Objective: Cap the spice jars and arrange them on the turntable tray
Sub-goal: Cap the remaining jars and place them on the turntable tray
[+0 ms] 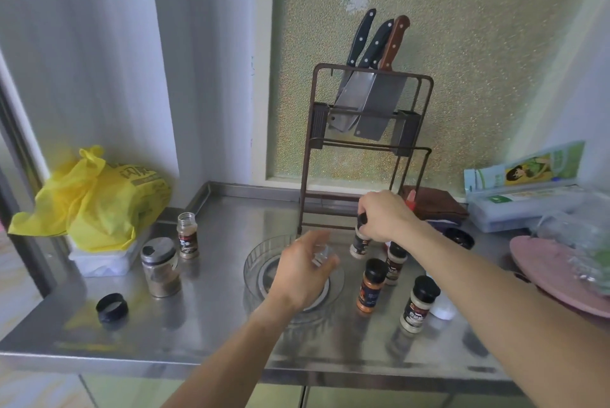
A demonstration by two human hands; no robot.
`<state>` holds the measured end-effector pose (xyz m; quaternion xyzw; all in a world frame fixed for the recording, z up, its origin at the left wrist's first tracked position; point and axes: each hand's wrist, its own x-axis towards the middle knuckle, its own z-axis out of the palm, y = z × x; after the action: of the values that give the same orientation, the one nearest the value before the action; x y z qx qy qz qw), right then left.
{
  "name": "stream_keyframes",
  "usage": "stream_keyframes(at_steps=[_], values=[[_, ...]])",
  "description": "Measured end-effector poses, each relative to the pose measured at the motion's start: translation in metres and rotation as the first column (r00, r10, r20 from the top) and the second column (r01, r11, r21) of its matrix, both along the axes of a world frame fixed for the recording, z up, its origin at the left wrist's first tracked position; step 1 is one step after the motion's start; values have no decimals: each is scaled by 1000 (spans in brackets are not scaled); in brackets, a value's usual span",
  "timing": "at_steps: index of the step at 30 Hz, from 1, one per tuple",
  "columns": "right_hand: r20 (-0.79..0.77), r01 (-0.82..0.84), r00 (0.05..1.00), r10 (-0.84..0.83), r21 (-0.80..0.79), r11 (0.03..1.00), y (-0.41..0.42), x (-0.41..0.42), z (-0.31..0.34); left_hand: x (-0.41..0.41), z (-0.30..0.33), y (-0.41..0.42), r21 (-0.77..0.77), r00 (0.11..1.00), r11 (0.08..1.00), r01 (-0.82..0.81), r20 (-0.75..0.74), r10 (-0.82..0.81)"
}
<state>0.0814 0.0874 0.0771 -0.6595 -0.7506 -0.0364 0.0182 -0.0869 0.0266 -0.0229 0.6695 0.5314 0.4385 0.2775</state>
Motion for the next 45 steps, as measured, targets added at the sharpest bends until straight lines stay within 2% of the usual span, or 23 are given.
stream_keyframes(at_steps=[5, 10, 13, 16, 18, 20, 23, 27, 29, 31, 36, 39, 43, 45], values=[[98, 77, 993, -68, -85, 993, 11, 6, -34, -10, -21, 1, -130, 994, 986, -104, 26, 108], [102, 100, 991, -89, -100, 990, 22, 7, -43, -17, -24, -1, -188, 989, 973, -134, 32, 142], [171, 110, 981, -95, -81, 991, 21, 2, -34, -27, -13, -12, -183, 987, 973, -142, 48, 153], [210, 28, 977, -38, 49, 998, 6, -22, -8, -49, -4, -22, -136, 975, 967, -214, 36, 221], [119, -91, 990, 79, 92, 992, -7, -55, 5, -73, 1, -32, -68, 952, 952, -299, 47, 303], [-51, -208, 976, 211, 62, 976, -19, -96, 9, -102, 2, -45, 17, 912, 912, -409, 47, 408], [-264, -332, 909, 321, 3, 943, -31, -158, 0, -151, 2, -62, 71, 821, 818, -571, 34, 570], [-399, -449, 824, 403, -24, 893, -46, -225, -27, -211, -8, -80, 80, 709, 707, -703, 3, 705], [-409, -490, 797, 445, -6, 871, -50, -251, -39, -234, -18, -86, 77, 673, 674, -734, -52, 738], [-381, -518, 787, 485, 19, 855, -51, -271, -50, -253, -28, -90, -5, 666, 670, -742, -109, 738], [-317, -506, 802, 506, 89, 858, -46, -297, -64, -277, -51, -88, -146, 709, 697, -702, -245, 662], [-405, -429, 789, 462, 174, 886, -29, -302, -60, -282, -60, -80, -190, 732, 719, -669, -332, 594], [-439, -321, 822, 361, 165, 932, 12, -297, -54, -289, -60, -67, -145, 702, 725, -673, -434, 565], [-444, -315, 831, 336, 122, 941, 27, -295, -56, -295, -45, -62, -56, 686, 722, -690, -368, 628]])
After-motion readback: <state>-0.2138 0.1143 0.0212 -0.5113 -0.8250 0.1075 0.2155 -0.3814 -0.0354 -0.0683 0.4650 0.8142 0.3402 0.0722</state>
